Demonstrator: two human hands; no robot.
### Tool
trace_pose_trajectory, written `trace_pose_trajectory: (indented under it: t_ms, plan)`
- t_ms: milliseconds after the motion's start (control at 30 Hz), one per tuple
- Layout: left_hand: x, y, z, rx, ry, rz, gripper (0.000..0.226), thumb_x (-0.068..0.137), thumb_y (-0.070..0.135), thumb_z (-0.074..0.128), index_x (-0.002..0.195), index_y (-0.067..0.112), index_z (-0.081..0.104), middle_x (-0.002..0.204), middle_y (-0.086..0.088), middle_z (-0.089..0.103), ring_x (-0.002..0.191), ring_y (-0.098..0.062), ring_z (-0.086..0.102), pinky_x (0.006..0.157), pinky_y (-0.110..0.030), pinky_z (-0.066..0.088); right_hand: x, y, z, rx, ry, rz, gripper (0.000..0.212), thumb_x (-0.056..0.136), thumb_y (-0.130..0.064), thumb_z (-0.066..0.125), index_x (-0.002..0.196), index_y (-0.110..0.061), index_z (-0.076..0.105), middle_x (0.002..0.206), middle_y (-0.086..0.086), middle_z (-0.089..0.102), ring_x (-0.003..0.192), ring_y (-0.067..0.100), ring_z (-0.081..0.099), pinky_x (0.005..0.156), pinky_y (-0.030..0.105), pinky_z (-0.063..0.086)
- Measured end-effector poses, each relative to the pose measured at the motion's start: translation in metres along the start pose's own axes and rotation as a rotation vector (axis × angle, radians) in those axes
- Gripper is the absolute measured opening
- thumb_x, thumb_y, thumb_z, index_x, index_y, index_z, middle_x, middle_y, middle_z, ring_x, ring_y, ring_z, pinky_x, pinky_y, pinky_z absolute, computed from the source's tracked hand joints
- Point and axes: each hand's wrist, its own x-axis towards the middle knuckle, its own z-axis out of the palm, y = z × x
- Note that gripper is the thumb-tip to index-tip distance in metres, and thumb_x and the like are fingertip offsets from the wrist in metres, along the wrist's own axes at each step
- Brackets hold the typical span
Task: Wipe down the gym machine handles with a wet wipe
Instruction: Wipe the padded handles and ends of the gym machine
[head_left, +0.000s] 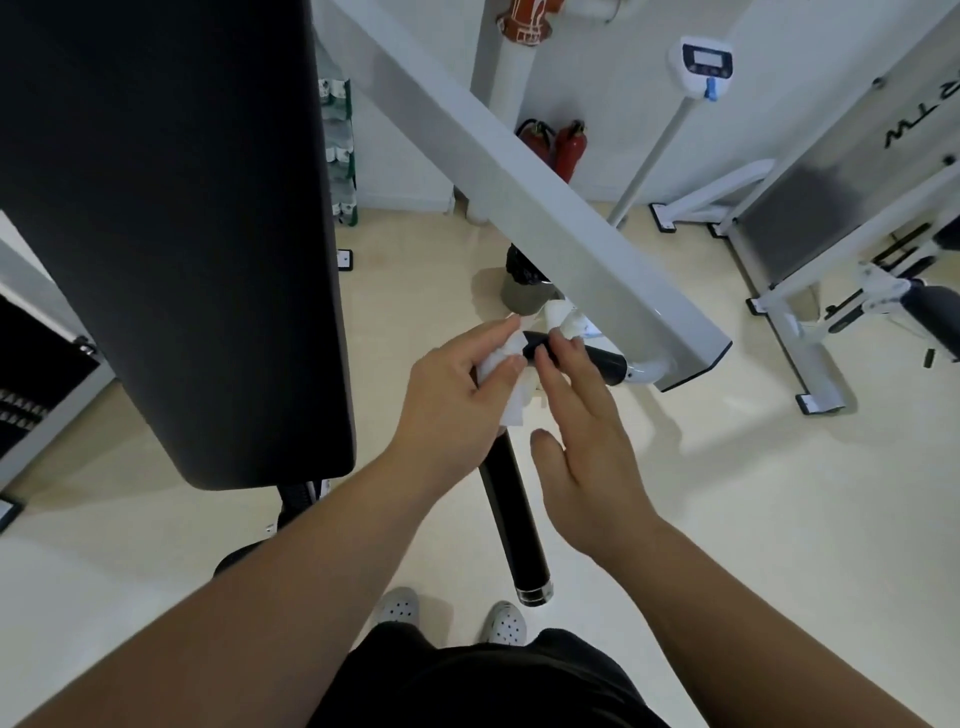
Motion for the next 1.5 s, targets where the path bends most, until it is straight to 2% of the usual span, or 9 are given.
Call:
trace_pose_trajectory:
  t_ms: [167, 333, 467, 533, 633, 900, 1167, 1300, 1500]
  plan:
    - [-0.031, -0.017, -0.007, 0.121, 0.025, 0.152, 0.05, 0.099, 0.016, 0.056, 0.144, 0.035, 0.042, 0.146, 0.022, 0.041, 0.134, 0.019, 0.033, 0.113, -0.016, 0.031, -0.015, -0.008, 0.007, 0.051, 0.067, -0.084, 0.061, 0.089, -0.014, 0.039, 0.15, -0.008, 0.038, 0.162, 0.01, 0.025, 0.152, 0.024, 0.02, 0.12, 0.042, 0.026]
    - [-0.033, -0.015, -0.012, 0.003, 0.012, 0.12, 0.058, 0.092, 0.003, 0.063, 0.133, 0.041, 0.048, 0.141, 0.023, 0.047, 0.132, 0.014, 0.042, 0.111, -0.02, 0.038, -0.023, -0.017, 0.012, 0.025, 0.025, -0.301, 0.056, 0.089, -0.008, 0.046, 0.144, -0.001, 0.044, 0.157, 0.013, 0.036, 0.15, 0.029, 0.026, 0.118, 0.045, 0.03]
    - [-0.017, -0.004, -0.016, -0.059, -0.028, 0.036, 0.055, 0.087, 0.005, 0.07, 0.13, 0.037, 0.059, 0.131, 0.018, 0.061, 0.119, 0.004, 0.059, 0.101, -0.031, 0.052, -0.012, -0.018, 0.011, -0.135, 0.03, -0.223, 0.057, 0.094, -0.021, 0.046, 0.149, -0.01, 0.04, 0.157, 0.006, 0.039, 0.148, 0.028, 0.028, 0.114, 0.05, 0.034]
    - [-0.015, 0.0, -0.019, -0.05, -0.046, 0.007, 0.06, 0.084, 0.01, 0.074, 0.133, 0.039, 0.056, 0.122, 0.031, 0.06, 0.111, 0.007, 0.062, 0.09, -0.024, 0.057, -0.006, -0.02, 0.007, -0.183, 0.048, -0.214, 0.054, 0.094, -0.024, 0.047, 0.146, -0.014, 0.047, 0.15, 0.006, 0.045, 0.141, 0.03, 0.037, 0.109, 0.05, 0.037]
    - [-0.025, -0.001, -0.024, -0.163, -0.031, -0.042, 0.063, 0.083, 0.009, 0.076, 0.134, 0.038, 0.052, 0.107, 0.037, 0.065, 0.101, 0.002, 0.068, 0.073, -0.018, 0.057, -0.001, -0.025, 0.003, -0.125, 0.098, -0.192, 0.046, 0.093, -0.026, 0.046, 0.136, -0.015, 0.059, 0.14, 0.008, 0.052, 0.127, 0.029, 0.048, 0.104, 0.044, 0.042]
    - [-0.04, -0.016, -0.032, -0.07, 0.101, 0.028, 0.029, 0.088, 0.005, 0.07, 0.111, 0.022, 0.074, 0.108, 0.001, 0.072, 0.094, -0.014, 0.071, 0.08, -0.034, 0.06, 0.015, -0.041, 0.006, 0.044, 0.254, 0.038, 0.024, 0.08, -0.034, 0.076, 0.099, -0.021, 0.072, 0.106, -0.01, 0.062, 0.089, 0.001, 0.06, 0.071, 0.012, 0.046]
    - [-0.034, -0.018, -0.043, 0.111, 0.151, 0.078, 0.012, 0.083, 0.004, 0.074, 0.084, 0.016, 0.077, 0.082, 0.004, 0.071, 0.077, -0.012, 0.066, 0.073, -0.026, 0.056, 0.017, -0.043, -0.01, 0.123, 0.201, 0.138, 0.018, 0.085, -0.012, 0.069, 0.1, -0.022, 0.073, 0.084, -0.01, 0.069, 0.075, 0.009, 0.061, 0.067, 0.01, 0.045]
    - [-0.029, -0.018, -0.052, 0.119, 0.191, 0.001, 0.012, 0.087, 0.009, 0.071, 0.087, 0.02, 0.074, 0.084, 0.007, 0.07, 0.077, -0.007, 0.065, 0.072, -0.02, 0.053, 0.014, -0.042, -0.028, 0.371, 0.192, 0.304, 0.008, 0.088, -0.015, 0.068, 0.083, -0.022, 0.071, 0.072, -0.002, 0.069, 0.066, 0.015, 0.06, 0.063, 0.023, 0.047]
    - [-0.019, -0.004, -0.056, 0.111, 0.152, -0.049, 0.013, 0.088, 0.01, 0.066, 0.083, 0.022, 0.069, 0.081, 0.007, 0.069, 0.073, -0.004, 0.062, 0.068, -0.017, 0.051, 0.012, -0.037, -0.044, 0.71, 0.207, 0.415, 0.011, 0.084, 0.005, 0.057, 0.08, -0.005, 0.055, 0.077, 0.014, 0.073, 0.077, 0.025, 0.073, 0.08, 0.045, 0.056]
